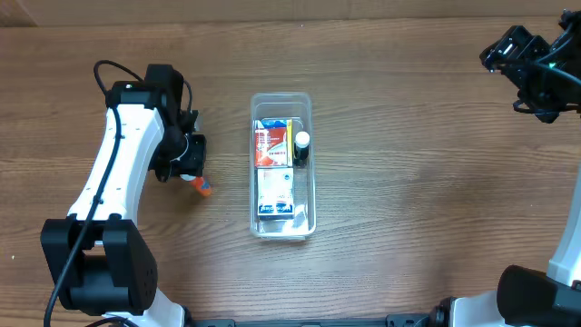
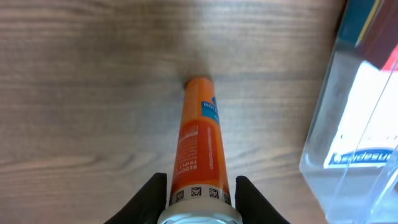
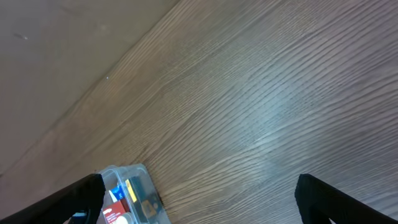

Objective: Pack container
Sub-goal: 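Move the left gripper to the orange tube and grasp it, then carry the orange tube over the container and lower it in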

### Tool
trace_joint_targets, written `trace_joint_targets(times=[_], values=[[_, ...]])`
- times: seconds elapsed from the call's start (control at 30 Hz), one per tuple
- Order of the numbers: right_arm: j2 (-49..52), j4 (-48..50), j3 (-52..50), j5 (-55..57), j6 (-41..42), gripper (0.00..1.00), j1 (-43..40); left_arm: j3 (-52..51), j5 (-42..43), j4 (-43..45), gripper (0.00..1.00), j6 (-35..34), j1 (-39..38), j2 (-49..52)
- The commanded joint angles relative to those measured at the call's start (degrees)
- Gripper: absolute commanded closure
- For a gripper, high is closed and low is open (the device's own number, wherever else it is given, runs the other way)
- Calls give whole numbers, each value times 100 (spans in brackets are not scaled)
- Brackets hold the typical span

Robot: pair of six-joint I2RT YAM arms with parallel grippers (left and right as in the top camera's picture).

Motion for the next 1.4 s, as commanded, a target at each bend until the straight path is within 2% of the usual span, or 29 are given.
trace_joint_targets(times=[0.0, 0.13, 0.27, 0.43, 0.57, 0.83, 1.1, 1.37], values=[[-31, 15, 42, -46, -22, 0, -9, 389, 28, -293, 77, -133, -4, 24], [-31, 15, 42, -46, -22, 0, -9, 1246, 46, -892, 79, -223, -59, 24], [-31, 15, 42, -46, -22, 0, -9, 2592, 249, -1635, 79, -387, -299, 22], [-31, 15, 42, -46, -22, 0, -9, 3718, 444, -1762, 80, -852, -1060, -9], [-31, 15, 42, -46, -22, 0, -9, 3694, 424, -1279, 77, -1314, -2059, 11], [-31, 15, 42, -46, -22, 0, -9, 3405, -22, -955, 75, -1497, -3158, 485], [-31, 15, 42, -46, -22, 0, -9, 3322, -378, -890, 77, -1504, -3672, 1325], [-31, 15, 42, -46, -22, 0, -9, 3324, -533, -811, 79, -1543, -3716, 1572]])
